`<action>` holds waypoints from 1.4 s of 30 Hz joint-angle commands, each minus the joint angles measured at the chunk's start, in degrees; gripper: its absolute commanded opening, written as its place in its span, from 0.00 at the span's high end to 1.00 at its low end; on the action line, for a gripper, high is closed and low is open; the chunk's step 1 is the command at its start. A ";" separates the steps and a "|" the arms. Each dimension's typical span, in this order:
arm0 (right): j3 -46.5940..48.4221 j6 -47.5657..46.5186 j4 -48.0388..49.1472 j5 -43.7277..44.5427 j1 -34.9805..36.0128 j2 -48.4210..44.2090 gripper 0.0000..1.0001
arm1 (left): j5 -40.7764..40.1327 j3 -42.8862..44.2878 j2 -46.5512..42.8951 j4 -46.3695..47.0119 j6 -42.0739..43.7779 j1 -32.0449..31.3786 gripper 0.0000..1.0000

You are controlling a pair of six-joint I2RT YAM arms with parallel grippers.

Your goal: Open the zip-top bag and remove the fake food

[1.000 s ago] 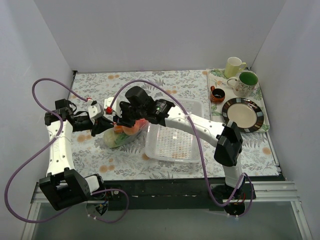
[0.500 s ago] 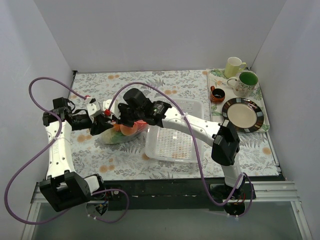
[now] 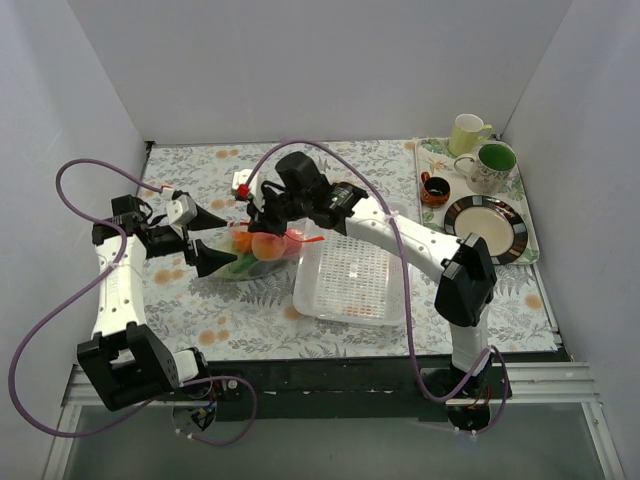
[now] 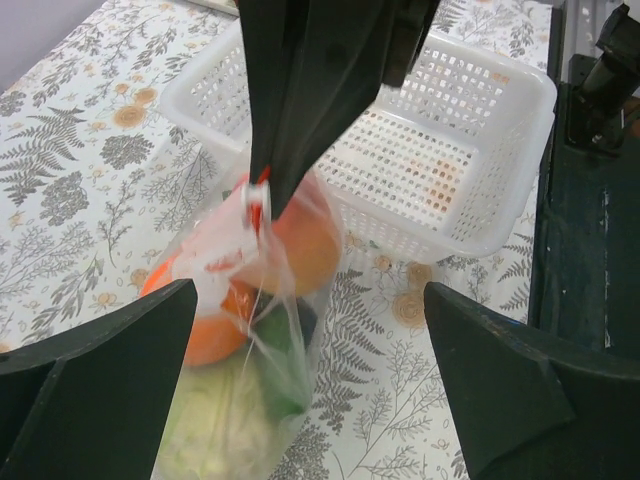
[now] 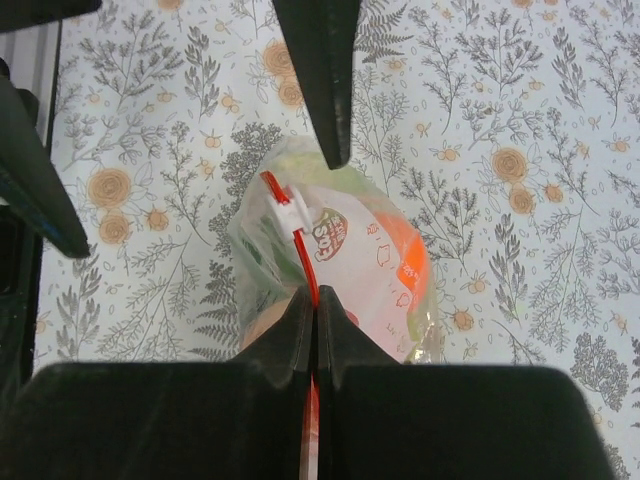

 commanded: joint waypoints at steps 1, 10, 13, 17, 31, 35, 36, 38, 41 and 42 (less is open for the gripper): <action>0.04 4.11 3.12 -8.85 -2.33 -6.21 0.99 | 6.16 0.01 3.69 -8.77 11.46 0.52 0.02; -0.31 9.29 4.61 -16.06 -2.33 -5.16 0.99 | 11.96 2.65 6.59 -8.62 11.74 0.52 0.02; -1.10 10.61 6.28 -16.94 -2.33 -5.07 0.99 | 12.40 2.75 6.95 -8.63 11.74 0.52 0.02; -0.75 11.93 7.51 -17.73 -2.33 -4.98 0.99 | 10.30 1.25 6.77 -8.63 12.36 0.44 0.08; 0.39 13.87 9.01 -16.94 -1.72 -2.79 0.99 | 10.47 1.60 4.67 -8.63 11.21 -0.09 0.34; 1.27 13.78 8.13 -16.51 -1.54 -1.99 0.99 | 9.94 1.78 3.52 -8.63 11.30 -0.97 0.45; 1.70 13.78 7.95 -16.42 -1.54 -1.82 0.99 | 9.68 1.78 3.35 -8.63 11.21 -1.14 0.49; 2.06 13.69 7.69 -16.33 -1.54 -1.47 0.99 | 9.33 2.13 3.26 -8.63 10.77 -1.93 0.61; 2.24 13.69 7.25 -16.16 -1.54 -1.29 0.99 | 8.19 2.39 3.17 -8.63 11.04 -2.73 0.89; 2.24 13.52 7.07 -15.98 -1.54 -1.46 0.99 | 7.66 2.13 3.17 -8.63 11.12 -2.73 1.00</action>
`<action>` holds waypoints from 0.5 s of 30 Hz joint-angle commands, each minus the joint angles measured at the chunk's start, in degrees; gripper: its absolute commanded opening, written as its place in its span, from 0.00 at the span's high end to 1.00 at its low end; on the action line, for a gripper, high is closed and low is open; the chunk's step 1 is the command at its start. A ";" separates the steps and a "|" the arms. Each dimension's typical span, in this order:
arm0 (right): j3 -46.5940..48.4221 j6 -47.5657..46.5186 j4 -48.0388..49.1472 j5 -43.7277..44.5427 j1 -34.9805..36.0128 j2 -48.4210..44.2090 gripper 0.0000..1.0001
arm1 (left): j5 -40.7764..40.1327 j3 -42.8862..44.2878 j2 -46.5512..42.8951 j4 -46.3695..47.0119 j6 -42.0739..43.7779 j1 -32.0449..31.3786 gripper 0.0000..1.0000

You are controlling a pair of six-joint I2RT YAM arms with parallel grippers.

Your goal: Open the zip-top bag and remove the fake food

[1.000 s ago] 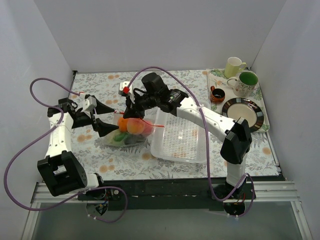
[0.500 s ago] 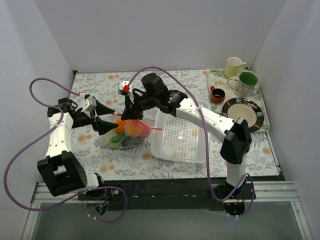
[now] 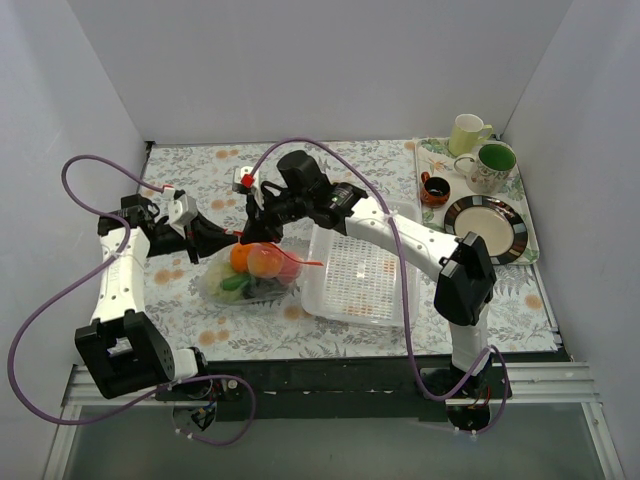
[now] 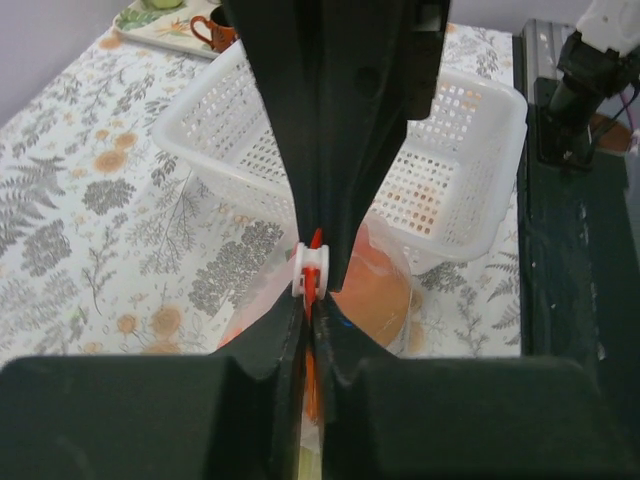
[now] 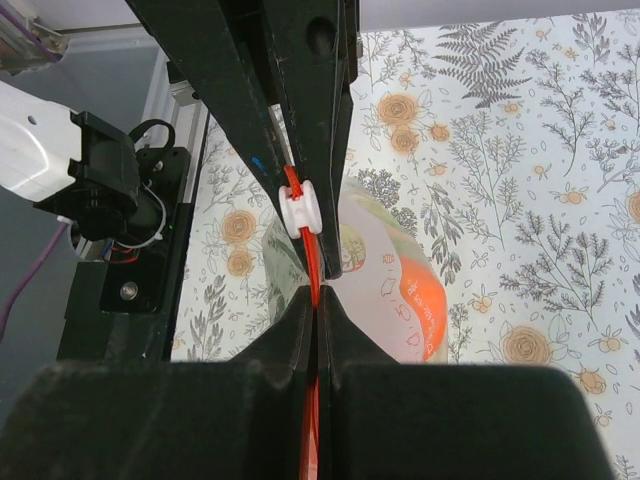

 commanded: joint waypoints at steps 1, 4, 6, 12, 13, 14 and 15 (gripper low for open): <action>3.57 0.42 2.68 -0.50 0.32 -1.01 0.99 | 1.32 0.86 -1.88 -2.18 1.22 -0.80 1.00; 3.74 0.16 2.42 0.11 0.32 -1.36 0.99 | -0.44 0.34 -1.79 -2.18 1.14 -0.80 1.00; 4.01 -0.19 2.33 0.81 0.32 -1.53 0.99 | -1.15 0.16 -1.88 -2.27 1.22 -0.80 1.00; 5.15 -1.24 1.10 2.13 0.41 -2.41 0.82 | -2.47 -0.02 -2.58 -2.18 1.31 -0.72 1.00; 5.06 -1.77 1.18 2.05 0.49 -2.94 0.77 | -2.47 -0.02 -2.58 -2.18 1.23 -0.72 1.00; 5.06 -2.12 1.27 2.13 0.76 -3.20 0.75 | -2.38 0.16 -2.58 -2.26 1.14 -0.80 1.00; 5.15 -2.56 1.36 2.48 1.02 -3.38 0.73 | -2.21 0.24 -2.50 -2.18 1.05 -0.80 1.00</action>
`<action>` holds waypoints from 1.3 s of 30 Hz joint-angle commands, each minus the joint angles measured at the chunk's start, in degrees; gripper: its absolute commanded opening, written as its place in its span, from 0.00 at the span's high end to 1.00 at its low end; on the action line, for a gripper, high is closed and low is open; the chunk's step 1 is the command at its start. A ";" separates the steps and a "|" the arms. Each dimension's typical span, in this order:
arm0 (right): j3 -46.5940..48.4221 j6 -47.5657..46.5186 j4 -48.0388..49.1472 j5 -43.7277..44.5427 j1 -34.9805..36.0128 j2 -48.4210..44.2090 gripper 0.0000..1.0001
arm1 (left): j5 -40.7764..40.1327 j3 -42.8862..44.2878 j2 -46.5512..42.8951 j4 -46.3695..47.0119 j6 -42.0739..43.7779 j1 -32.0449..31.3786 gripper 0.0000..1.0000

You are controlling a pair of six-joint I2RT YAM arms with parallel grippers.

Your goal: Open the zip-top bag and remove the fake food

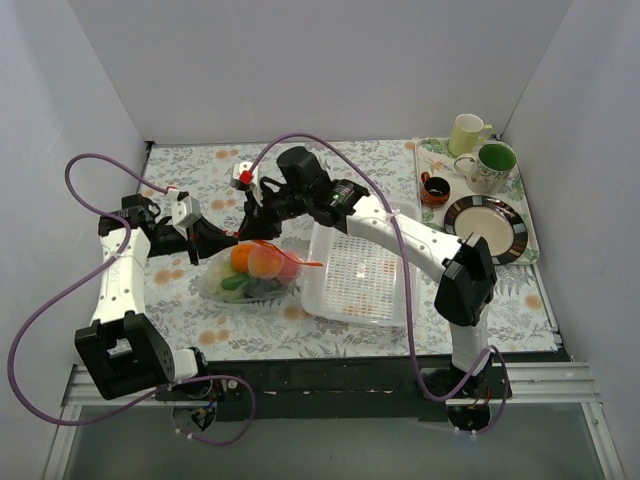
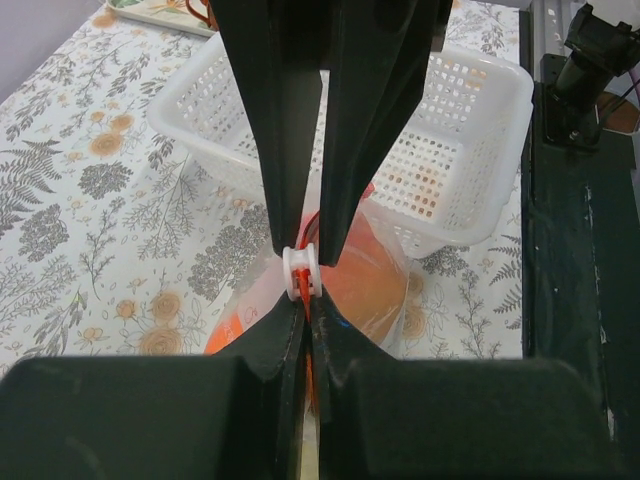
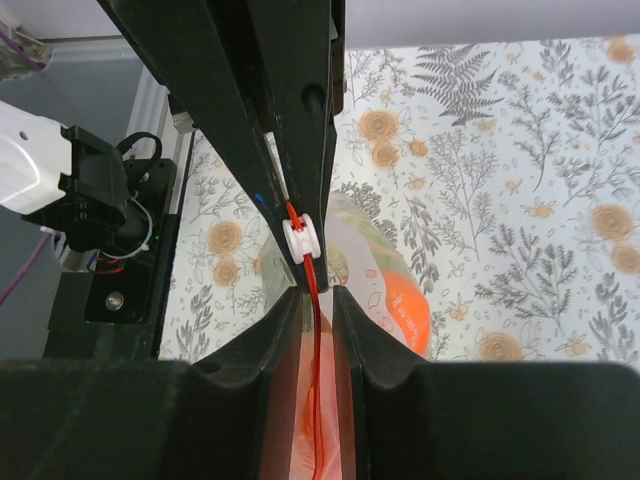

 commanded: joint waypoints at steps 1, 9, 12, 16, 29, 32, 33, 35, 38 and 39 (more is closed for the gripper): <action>3.34 -2.19 2.87 1.08 1.02 -3.73 0.71 | 0.24 0.42 -2.04 -2.16 0.68 -0.15 1.00; 4.92 -2.72 2.52 0.66 1.99 -2.24 0.71 | 0.51 0.69 -2.21 -2.24 0.15 -0.15 1.00; 6.32 -2.20 2.34 0.04 2.52 -1.01 0.72 | 0.51 0.68 -2.21 -2.16 0.15 -0.24 1.00; 7.99 -2.02 1.55 -0.32 2.69 0.22 0.78 | 0.51 1.39 -1.95 -2.16 -0.29 -0.15 1.00; 7.82 -3.08 -0.03 -0.14 2.69 0.75 0.73 | 0.68 1.56 -2.39 -2.16 -0.64 -0.15 1.00; 8.17 -2.90 0.06 -0.93 2.69 1.10 0.72 | 0.86 1.74 -2.30 -2.07 -0.90 -0.24 1.00; 8.26 -2.90 0.06 -1.02 2.69 1.36 0.71 | 0.86 1.83 -2.30 -2.15 -0.82 -0.15 1.00; 8.35 -2.72 -0.12 -1.19 2.69 1.54 0.71 | 0.69 1.83 -2.47 -2.16 -0.90 -0.15 1.00; 8.35 -2.37 -0.03 -1.81 2.69 1.98 0.72 | 0.68 1.74 -2.39 -2.16 -0.99 -0.15 1.00; 8.26 -2.20 0.06 -1.99 2.78 2.15 0.72 | 0.68 1.83 -2.39 -2.16 -0.99 -0.24 1.00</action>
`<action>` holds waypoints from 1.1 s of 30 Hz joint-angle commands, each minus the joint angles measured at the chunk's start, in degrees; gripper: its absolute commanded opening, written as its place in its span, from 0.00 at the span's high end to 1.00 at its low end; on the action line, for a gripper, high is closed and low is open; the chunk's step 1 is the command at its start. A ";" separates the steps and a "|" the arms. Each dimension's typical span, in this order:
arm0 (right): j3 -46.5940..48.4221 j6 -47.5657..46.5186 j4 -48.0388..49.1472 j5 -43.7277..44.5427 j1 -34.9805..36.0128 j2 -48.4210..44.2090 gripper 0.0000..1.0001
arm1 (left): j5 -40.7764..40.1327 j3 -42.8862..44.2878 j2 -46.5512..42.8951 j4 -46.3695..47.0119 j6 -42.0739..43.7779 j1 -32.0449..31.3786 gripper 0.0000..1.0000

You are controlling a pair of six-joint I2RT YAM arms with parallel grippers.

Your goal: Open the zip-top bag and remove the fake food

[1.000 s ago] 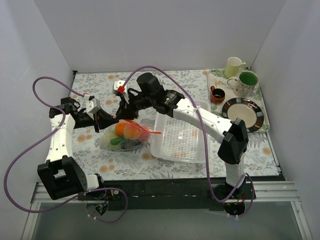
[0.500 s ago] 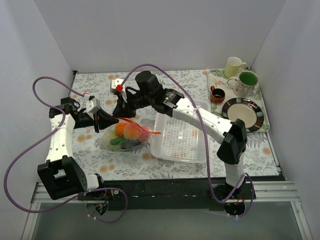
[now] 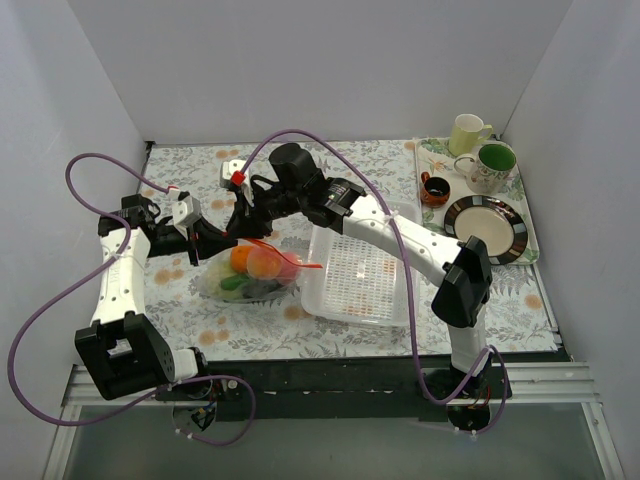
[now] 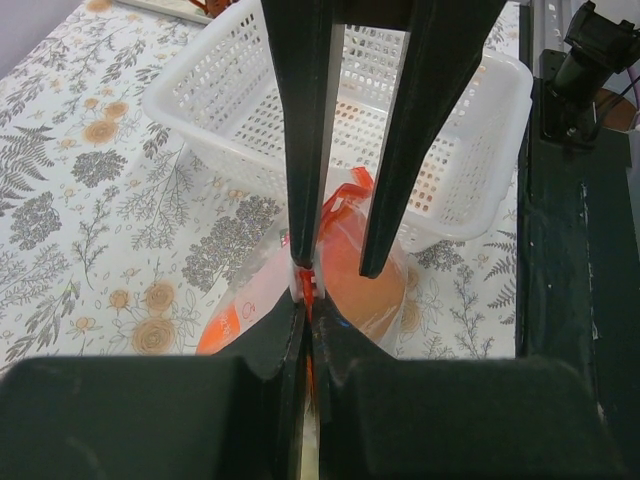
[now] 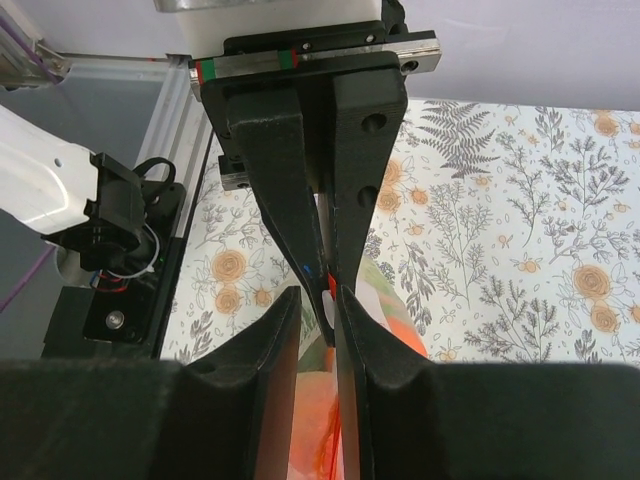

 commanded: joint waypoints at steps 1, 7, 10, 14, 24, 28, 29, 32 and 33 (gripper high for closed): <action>2.47 0.38 0.32 -2.23 0.29 1.61 0.72 | 1.93 1.74 -2.30 -1.98 0.12 -0.15 1.00; 1.24 0.56 0.41 -3.10 0.29 1.35 0.74 | 1.58 1.83 -2.30 -1.98 0.03 -0.15 1.00; 0.80 0.82 0.41 -5.13 0.29 0.82 0.71 | 1.58 1.83 -2.12 -1.98 0.12 -0.15 1.00; -0.34 1.00 -0.03 -7.58 0.29 0.21 0.65 | 1.84 1.91 -2.12 -1.98 0.12 -0.24 1.00; -0.26 0.65 -0.47 -6.54 0.29 0.82 0.68 | 1.84 1.92 -2.82 -1.98 -0.23 -0.24 1.00; 0.01 -0.31 -1.35 -5.40 0.38 1.61 0.68 | 1.75 2.18 -3.18 -1.98 -0.49 -0.24 1.00; -0.08 -0.49 -1.70 -4.70 0.29 1.79 0.68 | 1.67 2.09 -3.18 -1.98 -0.49 -0.15 1.00; -1.39 -1.37 -1.27 -2.42 0.29 0.91 0.61 | 1.32 1.92 -3.35 -1.98 -0.49 -0.24 1.00; -1.92 -1.37 -0.92 -1.97 0.29 0.47 0.56 | 1.31 1.92 -3.35 -1.98 -0.41 -0.24 1.00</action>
